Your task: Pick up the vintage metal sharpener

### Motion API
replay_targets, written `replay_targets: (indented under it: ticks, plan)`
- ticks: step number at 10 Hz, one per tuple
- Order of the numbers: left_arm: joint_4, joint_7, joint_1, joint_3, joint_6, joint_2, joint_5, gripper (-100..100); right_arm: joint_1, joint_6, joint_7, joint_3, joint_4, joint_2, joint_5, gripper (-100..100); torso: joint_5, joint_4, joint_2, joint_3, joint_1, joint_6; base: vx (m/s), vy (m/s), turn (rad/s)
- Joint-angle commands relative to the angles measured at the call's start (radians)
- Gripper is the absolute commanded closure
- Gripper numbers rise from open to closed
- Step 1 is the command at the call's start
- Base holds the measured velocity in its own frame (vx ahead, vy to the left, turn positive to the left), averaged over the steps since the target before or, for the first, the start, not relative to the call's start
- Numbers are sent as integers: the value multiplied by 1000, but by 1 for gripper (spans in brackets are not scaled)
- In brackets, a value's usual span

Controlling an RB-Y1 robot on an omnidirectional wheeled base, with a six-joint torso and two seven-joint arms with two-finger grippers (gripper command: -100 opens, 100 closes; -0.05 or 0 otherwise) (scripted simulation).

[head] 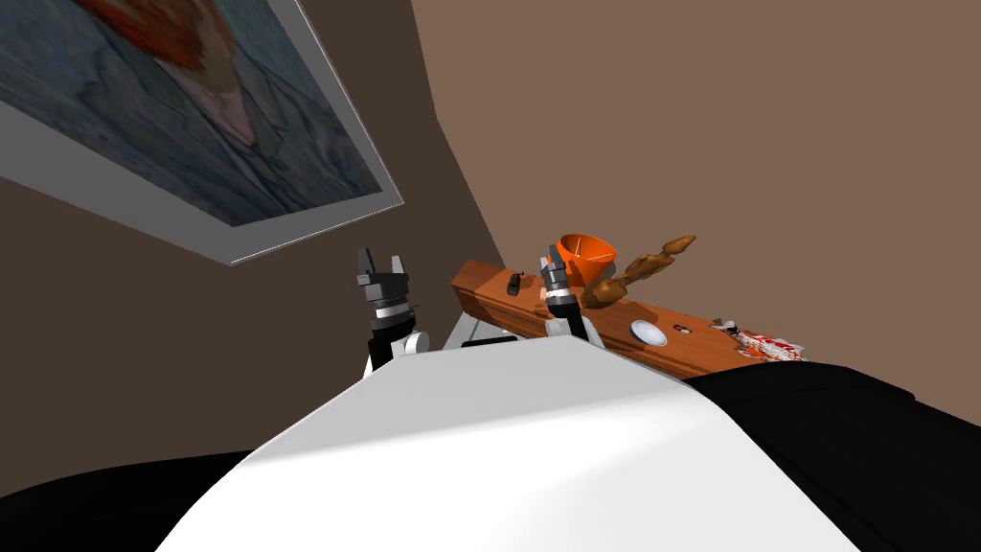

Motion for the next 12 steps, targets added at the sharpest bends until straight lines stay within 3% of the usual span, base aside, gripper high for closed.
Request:
replay_targets:
  ticks: [1, 2, 4, 5, 8, 9, 12]
  plan:
    - [0, 0, 0, 0, 0, 0, 0, 0, -22, 34, 8, 8, 50, -33, 50, -100, 0, 0, 0, 0, 0, 0, -35, -78, 210]
    - [0, 0, 0, 0, 0, 0, 0, 0, -22, 34, 8, 8, 63, -33, 61, -100, 0, 0, 0, 0, -2, 0, -29, -67, 60]
    - [0, 0, 0, 0, 0, 0, 0, 0, -59, 92, 23, 22, 134, -73, 127, -100, 0, 0, 0, 0, 0, 0, -32, -54, 171]
    - [0, 0, 0, 0, 0, 0, 0, 0, -59, 92, 23, 22, 155, -73, 148, -100, 0, 0, 0, 0, -1, 0, -27, -47, 70]
    - [0, 0, 0, 0, 0, 0, 0, 0, -99, 160, 41, 41, 251, -113, 231, -100, 0, 0, -1, 0, 0, 1, -27, -49, 118]
    - [0, 0, 0, 0, 0, 0, 0, 0, -99, 160, 41, 41, 263, -113, 244, -100, 0, 0, 0, 0, 0, 0, -25, -42, 102]
    - [0, 0, 0, 0, 0, 0, 0, 0, -139, 236, 64, 64, 355, -152, 332, -100, 0, 0, -1, -1, 1, 1, -18, -37, 147]
